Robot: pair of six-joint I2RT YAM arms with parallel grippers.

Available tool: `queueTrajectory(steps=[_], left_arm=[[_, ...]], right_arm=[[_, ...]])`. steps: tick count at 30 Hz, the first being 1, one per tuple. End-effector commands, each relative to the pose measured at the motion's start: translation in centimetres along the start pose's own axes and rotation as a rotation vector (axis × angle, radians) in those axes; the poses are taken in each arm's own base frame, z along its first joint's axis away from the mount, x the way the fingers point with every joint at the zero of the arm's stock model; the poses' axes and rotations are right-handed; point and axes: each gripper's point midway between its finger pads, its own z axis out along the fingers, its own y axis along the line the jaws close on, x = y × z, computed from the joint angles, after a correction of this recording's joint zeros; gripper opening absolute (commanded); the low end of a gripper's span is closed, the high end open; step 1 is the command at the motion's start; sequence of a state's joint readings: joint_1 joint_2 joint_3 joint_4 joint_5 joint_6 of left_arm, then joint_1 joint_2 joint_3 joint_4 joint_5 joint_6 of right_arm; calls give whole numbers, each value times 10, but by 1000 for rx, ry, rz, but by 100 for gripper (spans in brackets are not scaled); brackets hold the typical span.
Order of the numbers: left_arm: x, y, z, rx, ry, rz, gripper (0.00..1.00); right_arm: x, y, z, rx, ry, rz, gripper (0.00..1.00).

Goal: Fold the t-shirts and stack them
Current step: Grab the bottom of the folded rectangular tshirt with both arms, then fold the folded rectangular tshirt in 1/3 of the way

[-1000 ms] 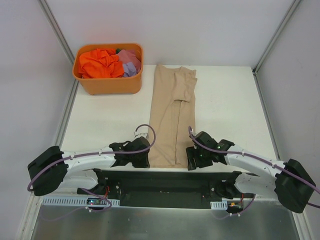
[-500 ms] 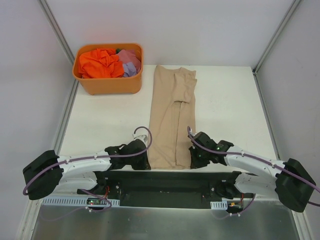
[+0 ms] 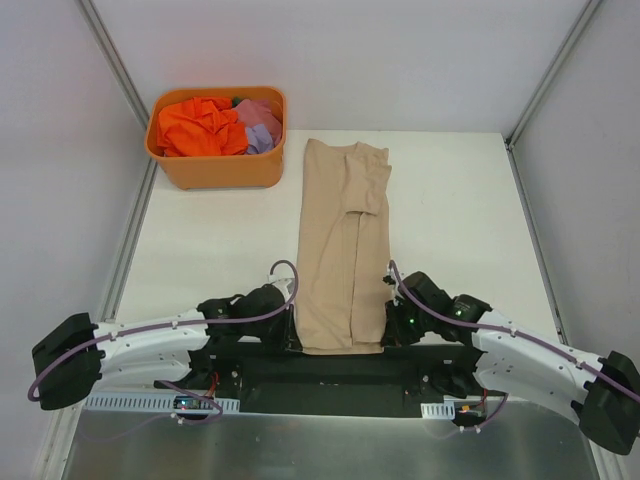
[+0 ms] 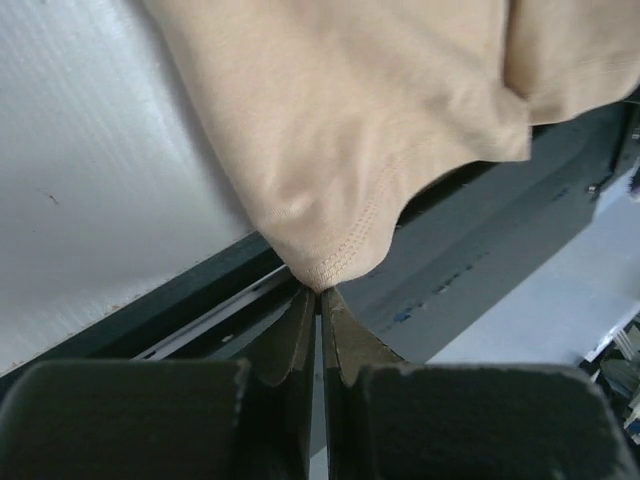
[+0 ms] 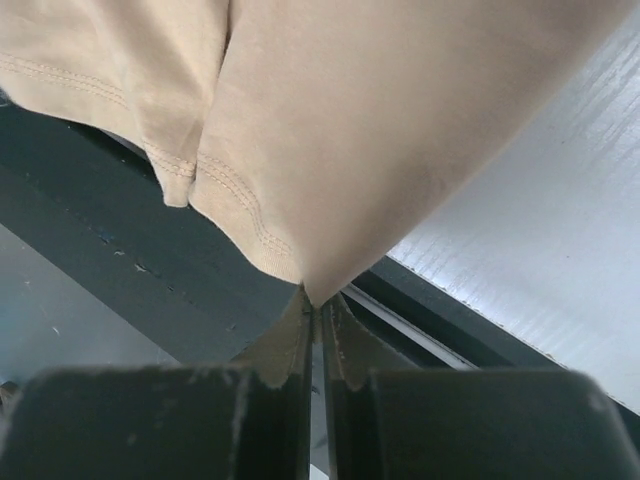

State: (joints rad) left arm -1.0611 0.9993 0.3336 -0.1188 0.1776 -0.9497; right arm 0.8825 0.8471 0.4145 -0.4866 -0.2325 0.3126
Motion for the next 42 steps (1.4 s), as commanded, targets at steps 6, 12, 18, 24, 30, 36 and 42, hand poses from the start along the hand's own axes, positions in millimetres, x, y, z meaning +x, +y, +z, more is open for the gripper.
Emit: queueTrajectory(steps=[6, 12, 18, 24, 30, 36, 42], left_arm=[[-46, -21, -23, -14, -198, 78, 0], [-106, -43, -49, -41, -393, 120, 0], [-153, -44, -61, -97, -478, 136, 0], [-201, -44, -55, -144, -512, 143, 0], [-245, -45, -57, -182, -550, 127, 0], [-281, -39, -54, -229, -567, 134, 0], [-312, -31, -44, -263, -558, 149, 0]], right_arm=[[-23, -6, -21, 105, -47, -108, 1], [-57, -7, -33, 196, -89, -163, 1], [-114, -11, -48, 297, -219, -172, 1], [-169, -6, -51, 308, -348, -185, 0], [-219, -14, -54, 337, -422, -168, 1], [-256, -24, -54, 345, -448, -141, 1], [-282, -39, -48, 364, -446, -117, 0]])
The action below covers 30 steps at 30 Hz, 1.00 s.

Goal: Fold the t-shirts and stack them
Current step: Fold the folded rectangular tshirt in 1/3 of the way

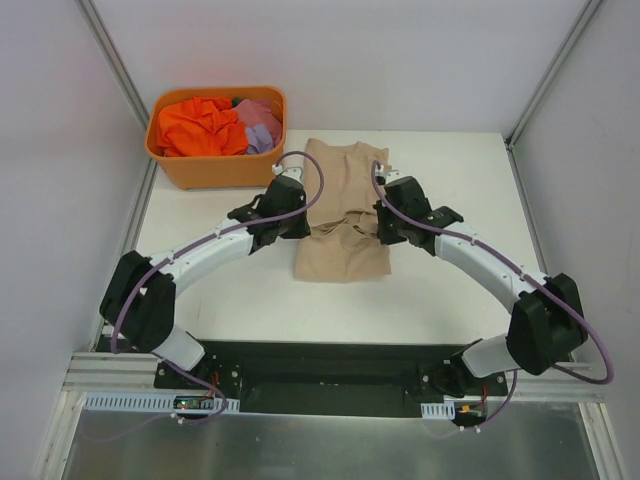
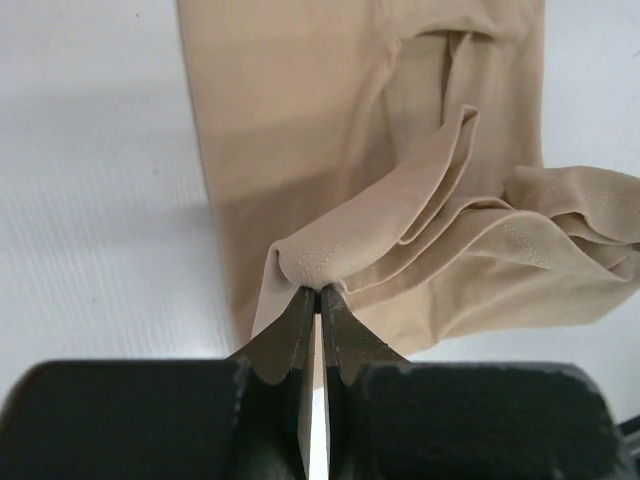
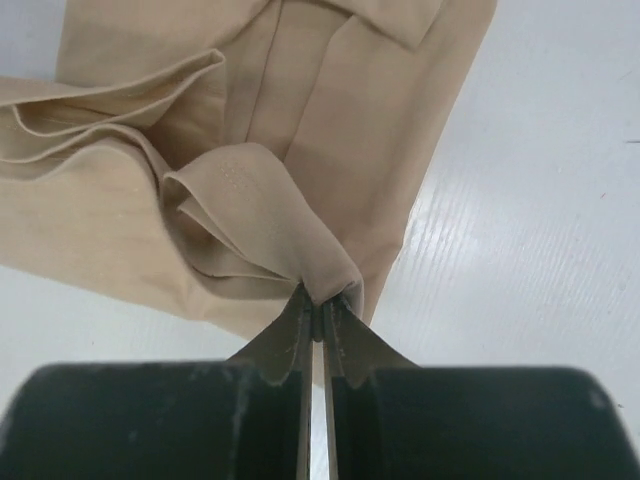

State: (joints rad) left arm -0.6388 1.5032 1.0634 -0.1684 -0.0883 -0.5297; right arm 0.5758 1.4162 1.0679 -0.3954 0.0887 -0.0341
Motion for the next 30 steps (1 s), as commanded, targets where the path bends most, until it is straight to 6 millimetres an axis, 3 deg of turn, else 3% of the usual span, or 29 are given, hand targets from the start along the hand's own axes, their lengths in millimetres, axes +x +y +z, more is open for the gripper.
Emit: queueTrajectory(steps=[1, 14, 24, 27, 29, 30], left_arm=[[-30, 0, 14, -9, -43, 48, 0], [-47, 22, 60, -53, 0, 44, 0], [-49, 28, 86, -44, 41, 47, 1], [-53, 31, 86, -44, 43, 43, 20], [-54, 27, 81, -22, 50, 46, 46], [-56, 24, 77, -12, 43, 48, 50]], right_arm=[[-35, -5, 9, 0, -63, 3, 1], [-33, -35, 55, 61, 12, 74, 1], [-33, -50, 78, 91, 41, 124, 9], [-35, -52, 81, 92, 45, 121, 22], [-39, -53, 77, 93, 40, 116, 48], [-42, -52, 74, 87, 34, 115, 60]])
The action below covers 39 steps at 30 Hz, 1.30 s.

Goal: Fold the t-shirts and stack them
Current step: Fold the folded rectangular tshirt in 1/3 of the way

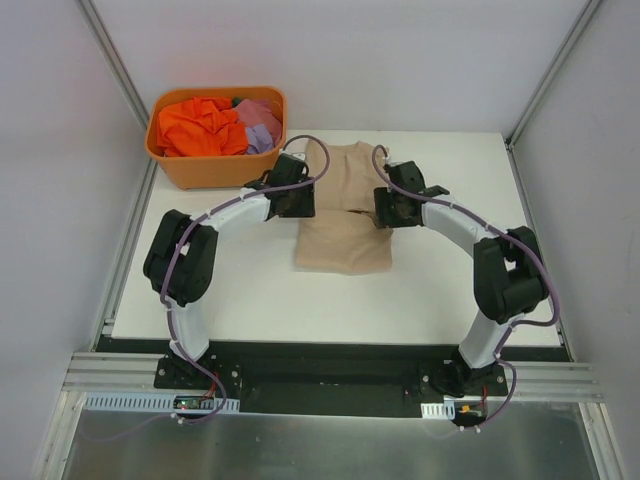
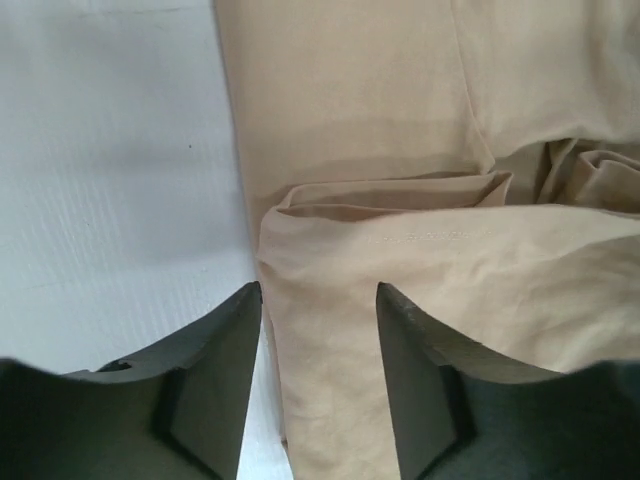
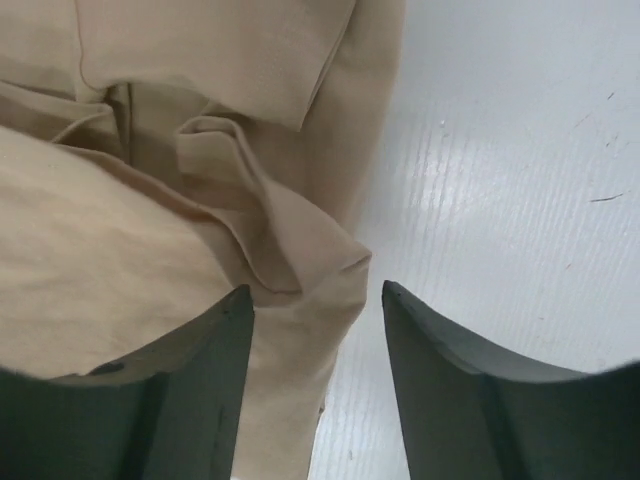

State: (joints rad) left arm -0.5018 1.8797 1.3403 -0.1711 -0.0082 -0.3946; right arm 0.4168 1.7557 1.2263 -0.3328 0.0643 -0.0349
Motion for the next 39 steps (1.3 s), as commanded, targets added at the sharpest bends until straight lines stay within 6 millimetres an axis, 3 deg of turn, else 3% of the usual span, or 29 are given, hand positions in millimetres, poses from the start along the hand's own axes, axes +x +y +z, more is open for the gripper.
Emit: queueTrajectory(steps=[1, 6, 7, 8, 12, 17, 21, 29, 34, 39], left_arm=[[-25, -15, -20, 71, -47, 9, 56], [-19, -38, -50, 215, -28, 5, 84], [-16, -42, -56, 238, -22, -4, 88], [-12, -44, -62, 255, -17, -14, 98], [5, -61, -88, 387, -2, -52, 99], [45, -75, -91, 537, 70, -107, 99], [74, -73, -78, 540, 159, -142, 99], [135, -32, -53, 378, 266, -204, 99], [171, -15, -47, 319, 346, -266, 99], [196, -1, -55, 276, 375, -292, 99]], right_arm=[[-31, 6, -16, -29, -76, -2, 65], [-24, 19, -45, -122, -108, 23, 82], [-19, 24, -51, -162, -113, 33, 91], [-13, 29, -55, -201, -119, 33, 96], [5, 61, -81, -417, -126, 94, 96], [33, 96, -89, -643, -77, 138, 96], [52, 86, -65, -575, -17, 166, 96], [106, 43, -14, -362, 147, 244, 96], [121, 41, -10, -364, 189, 243, 96], [132, 37, -24, -365, 171, 241, 96]])
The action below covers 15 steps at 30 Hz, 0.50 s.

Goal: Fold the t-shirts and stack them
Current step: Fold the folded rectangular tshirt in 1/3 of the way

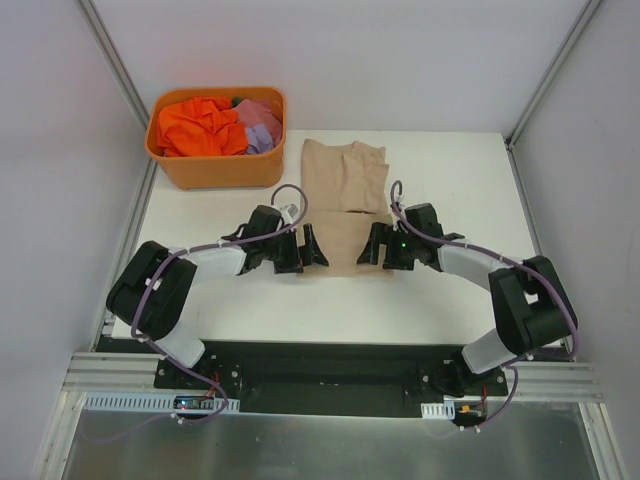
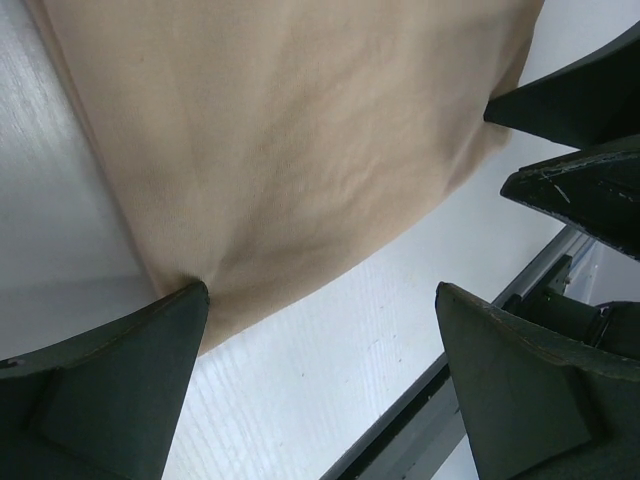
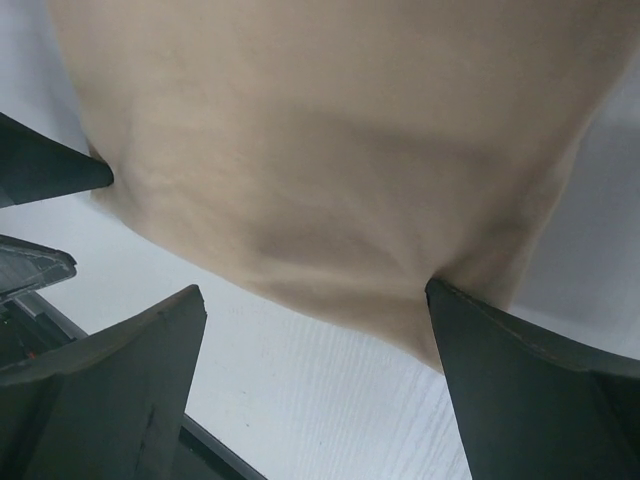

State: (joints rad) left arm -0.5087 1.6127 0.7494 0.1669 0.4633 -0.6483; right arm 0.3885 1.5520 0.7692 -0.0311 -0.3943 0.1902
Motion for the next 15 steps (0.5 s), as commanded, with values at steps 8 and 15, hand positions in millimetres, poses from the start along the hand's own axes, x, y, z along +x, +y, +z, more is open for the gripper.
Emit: queueTrajectory(steps=[8, 15], left_arm=[[89, 31, -34, -96, 86, -90, 99], [70, -11, -66, -62, -20, 39, 99]], right_arm=[[91, 5, -36, -21, 106, -8, 96], [61, 40, -72, -79, -86, -133, 96]])
